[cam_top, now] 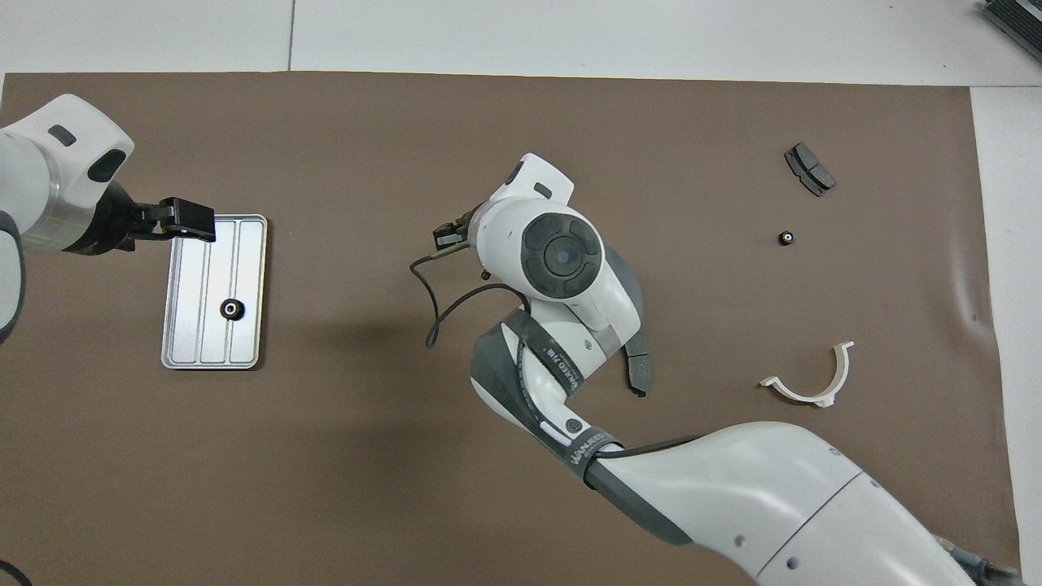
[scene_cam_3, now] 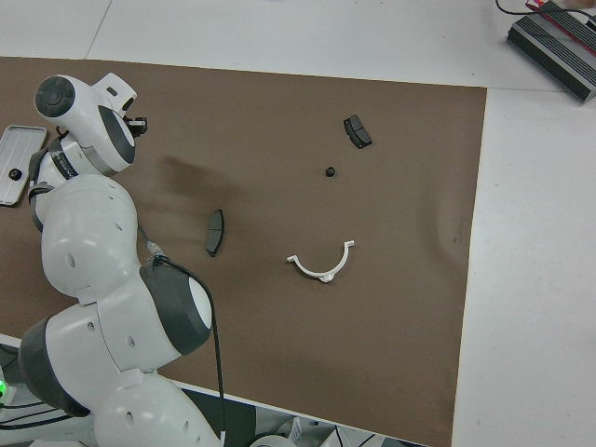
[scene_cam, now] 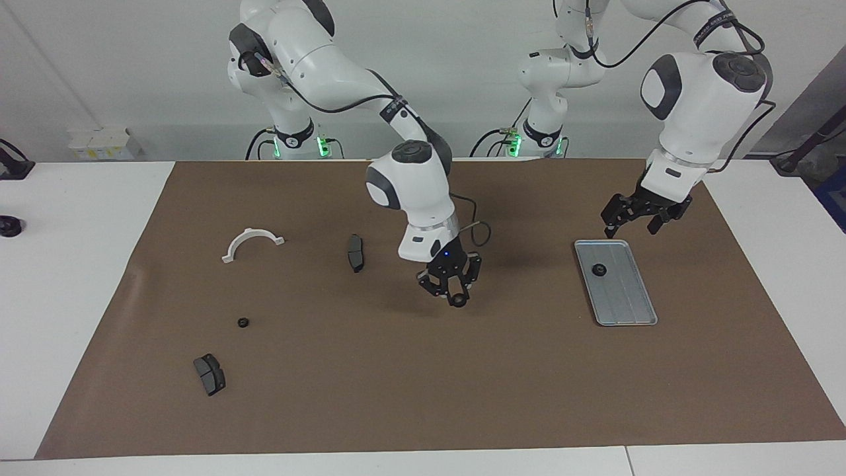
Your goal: Pick bearing gear from pile to tray
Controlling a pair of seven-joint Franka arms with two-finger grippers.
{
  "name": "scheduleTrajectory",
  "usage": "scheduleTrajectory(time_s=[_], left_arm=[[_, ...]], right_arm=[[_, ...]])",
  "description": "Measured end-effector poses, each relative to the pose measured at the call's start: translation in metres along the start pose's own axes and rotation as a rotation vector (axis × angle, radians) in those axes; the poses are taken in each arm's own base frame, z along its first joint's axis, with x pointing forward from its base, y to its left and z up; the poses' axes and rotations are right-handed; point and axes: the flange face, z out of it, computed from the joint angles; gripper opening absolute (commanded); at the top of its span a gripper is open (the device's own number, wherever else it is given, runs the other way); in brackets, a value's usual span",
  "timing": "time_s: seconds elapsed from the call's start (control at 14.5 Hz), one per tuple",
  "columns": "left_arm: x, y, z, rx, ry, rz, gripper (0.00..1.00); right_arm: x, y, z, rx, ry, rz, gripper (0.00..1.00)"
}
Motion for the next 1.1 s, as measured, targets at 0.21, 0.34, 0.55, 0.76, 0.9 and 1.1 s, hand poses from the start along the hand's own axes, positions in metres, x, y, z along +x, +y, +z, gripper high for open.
scheduleTrajectory(time_s=[0.21,0.34,0.55,0.76,0.9,1.1], left_arm=[[-0.001,0.017,-0.001,-0.005,0.007,-0.009,1.0],[0.002,0.027,0.006,-0.01,0.016,-0.032,1.0],[0.006,0.054,0.026,-0.024,0.025,-0.075,1.0],[0.015,0.071,0.049,-0.042,0.049,-0.125,1.0],[0.016,0.087,0.073,-0.051,0.054,-0.162,1.0],[0.005,0.142,0.129,0.003,0.047,-0.257,1.0]], right_arm=[[-0.022,-0.042,0.014,0.031,-0.011,0.002,0.42],[-0.035,-0.063,0.021,0.028,-0.007,0.029,0.71],[-0.041,-0.072,0.024,0.013,-0.002,0.065,0.84],[-0.034,-0.057,0.026,-0.009,0.007,0.08,0.84],[-0.017,-0.025,0.025,-0.05,0.025,0.111,0.84],[0.011,0.053,0.017,-0.131,0.016,0.14,0.83]])
